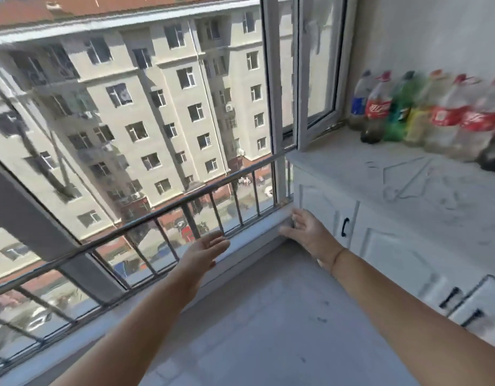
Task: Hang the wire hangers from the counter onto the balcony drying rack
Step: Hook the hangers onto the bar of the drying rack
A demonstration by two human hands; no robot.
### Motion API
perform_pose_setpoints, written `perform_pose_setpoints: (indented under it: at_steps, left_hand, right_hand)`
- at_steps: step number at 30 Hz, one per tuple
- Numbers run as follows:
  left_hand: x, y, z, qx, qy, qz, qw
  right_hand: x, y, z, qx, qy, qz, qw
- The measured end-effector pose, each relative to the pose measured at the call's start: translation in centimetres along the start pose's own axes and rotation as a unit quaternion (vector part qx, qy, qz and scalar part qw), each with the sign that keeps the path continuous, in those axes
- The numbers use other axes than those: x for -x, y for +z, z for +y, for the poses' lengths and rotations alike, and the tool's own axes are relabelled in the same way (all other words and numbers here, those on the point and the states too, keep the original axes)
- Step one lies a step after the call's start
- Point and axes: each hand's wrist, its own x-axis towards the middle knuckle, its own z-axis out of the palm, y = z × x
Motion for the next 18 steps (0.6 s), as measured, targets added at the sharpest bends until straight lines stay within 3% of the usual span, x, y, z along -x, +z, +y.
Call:
perform_pose_setpoints:
  at_steps: [13,18]
  left_hand:
    - [-9.1,23.2,1.1,-0.007,-0.028,-0.123,0.992]
    - [-11.8,32.2,1.3,0.004,-0.051,-0.128,0.99]
  right_hand:
    - [2.0,-24.7,5.8,0.001,0.067,0.156,0.985]
    - [2.7,-33.3,7.8,-0.017,0.077,0.201,0.976]
